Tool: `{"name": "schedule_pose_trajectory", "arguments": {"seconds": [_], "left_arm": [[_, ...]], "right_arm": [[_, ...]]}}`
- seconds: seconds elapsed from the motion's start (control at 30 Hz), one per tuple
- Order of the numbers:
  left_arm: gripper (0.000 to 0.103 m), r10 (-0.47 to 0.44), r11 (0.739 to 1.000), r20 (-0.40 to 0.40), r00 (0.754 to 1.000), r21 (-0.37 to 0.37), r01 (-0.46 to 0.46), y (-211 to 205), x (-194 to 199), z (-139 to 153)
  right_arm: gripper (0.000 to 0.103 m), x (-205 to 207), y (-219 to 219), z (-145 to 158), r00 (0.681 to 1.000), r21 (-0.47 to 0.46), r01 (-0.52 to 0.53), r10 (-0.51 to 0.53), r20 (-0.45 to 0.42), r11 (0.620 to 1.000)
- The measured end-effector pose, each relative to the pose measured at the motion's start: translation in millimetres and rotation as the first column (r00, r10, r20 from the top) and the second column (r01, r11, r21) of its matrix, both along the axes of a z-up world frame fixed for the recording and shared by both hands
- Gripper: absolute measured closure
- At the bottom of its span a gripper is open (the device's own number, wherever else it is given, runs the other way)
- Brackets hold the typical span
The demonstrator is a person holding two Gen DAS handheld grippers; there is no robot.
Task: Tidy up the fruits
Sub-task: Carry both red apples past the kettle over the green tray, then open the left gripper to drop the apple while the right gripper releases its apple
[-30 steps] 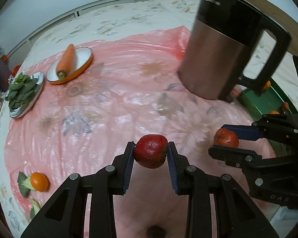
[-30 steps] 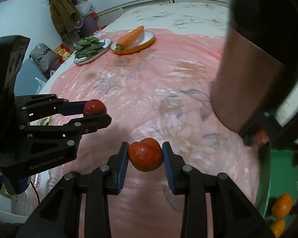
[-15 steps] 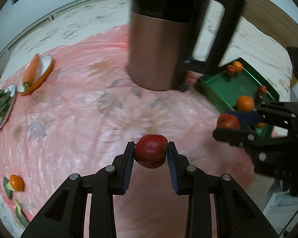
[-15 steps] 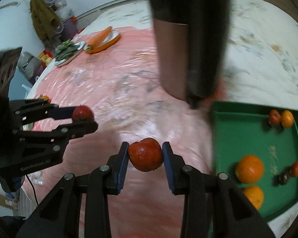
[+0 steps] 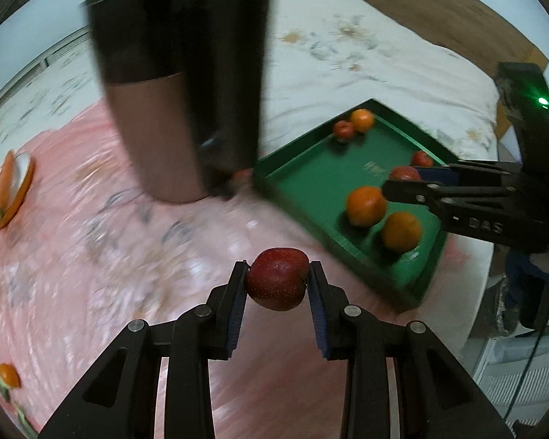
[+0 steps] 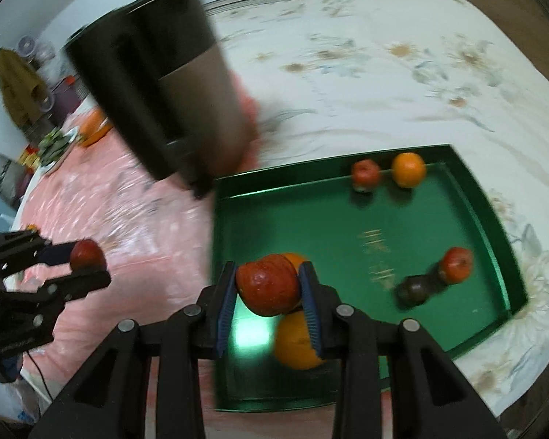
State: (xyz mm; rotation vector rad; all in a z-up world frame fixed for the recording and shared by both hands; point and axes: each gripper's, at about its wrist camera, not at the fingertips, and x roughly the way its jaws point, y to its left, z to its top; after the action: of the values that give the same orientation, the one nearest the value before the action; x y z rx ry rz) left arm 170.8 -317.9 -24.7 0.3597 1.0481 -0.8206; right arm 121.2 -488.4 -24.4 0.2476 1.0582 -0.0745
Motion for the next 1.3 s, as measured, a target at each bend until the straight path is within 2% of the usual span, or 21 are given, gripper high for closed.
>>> {"name": "schedule_pose_trajectory", "arguments": {"seconds": [0.13,0.3,0.57,0.83,1.3], "left_arm": [[0.075,-0.034,0.999,-0.009,0.999,-0.034,0.033,-36,-3,0],[0.075,-0.071,0.995,0.023,0.997,-0.064,0.072,-87,-1,2],[0.075,-0.047,0.998,0.043,0.998,-0.030,0.048,-143,24,-23],[0.075,-0.030,0.999,0.024,0.999,0.013,0.029,-164,29,-53],[0.075,-0.014,0.999,0.019,1.000,0.036,0.014,-173,27,-70]], "right_arm": [[0.082,4,-30,-3,0.999,-0.018,0.045,-0.044,0.015,0.999],[0.082,13,-65,-14,0.996,-0.036,0.087,-0.086,0.024,0.996],[0.082,26,-105,-35,0.995,-0.066,0.097,-0.097,0.010,0.993],[0.082,27,-128,-57,0.995,-0.089,0.093,-0.095,-0.020,0.992],[0.081,26,-129,-68,0.995,-0.138,0.092,-0.095,-0.019,0.986]]}}
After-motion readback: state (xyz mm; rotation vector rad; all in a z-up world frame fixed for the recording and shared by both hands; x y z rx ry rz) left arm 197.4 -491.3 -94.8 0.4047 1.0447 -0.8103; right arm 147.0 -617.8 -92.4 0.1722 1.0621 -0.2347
